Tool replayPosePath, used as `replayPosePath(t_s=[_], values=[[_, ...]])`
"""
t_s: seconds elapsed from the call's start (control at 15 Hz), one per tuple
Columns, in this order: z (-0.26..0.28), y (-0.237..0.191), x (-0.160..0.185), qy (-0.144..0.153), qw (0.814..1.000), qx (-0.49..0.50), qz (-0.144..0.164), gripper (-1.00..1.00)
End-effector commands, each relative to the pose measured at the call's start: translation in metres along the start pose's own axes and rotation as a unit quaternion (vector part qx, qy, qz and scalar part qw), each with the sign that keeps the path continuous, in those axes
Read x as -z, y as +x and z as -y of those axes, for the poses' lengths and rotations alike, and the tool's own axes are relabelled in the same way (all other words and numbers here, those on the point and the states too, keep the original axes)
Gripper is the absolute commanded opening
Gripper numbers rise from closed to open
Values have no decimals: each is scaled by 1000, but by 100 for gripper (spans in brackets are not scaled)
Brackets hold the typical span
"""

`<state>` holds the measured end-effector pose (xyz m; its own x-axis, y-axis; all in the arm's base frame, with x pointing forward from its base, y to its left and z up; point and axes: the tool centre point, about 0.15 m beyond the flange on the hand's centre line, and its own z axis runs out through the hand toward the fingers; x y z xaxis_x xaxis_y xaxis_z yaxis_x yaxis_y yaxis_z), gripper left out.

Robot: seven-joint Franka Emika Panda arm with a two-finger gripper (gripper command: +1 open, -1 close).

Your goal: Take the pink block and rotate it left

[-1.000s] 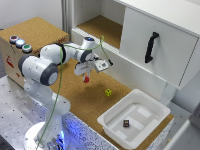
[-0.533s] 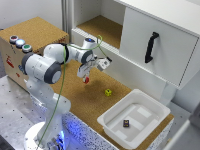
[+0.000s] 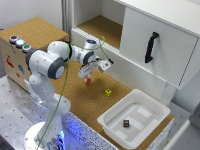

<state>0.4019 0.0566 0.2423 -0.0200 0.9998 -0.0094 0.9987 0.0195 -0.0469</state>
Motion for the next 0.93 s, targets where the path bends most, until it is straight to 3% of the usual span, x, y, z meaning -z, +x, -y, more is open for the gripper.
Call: replayPosePath(t_s=[0.0, 0.27, 0.47, 0.87], values=[[-2, -7, 29, 28, 999, -40, 7, 100], [10, -14, 49, 32, 995, -95, -5, 100], [21, -31, 50, 53, 982, -178, -24, 100], [35, -74, 44, 78, 928, -360, -58, 100]])
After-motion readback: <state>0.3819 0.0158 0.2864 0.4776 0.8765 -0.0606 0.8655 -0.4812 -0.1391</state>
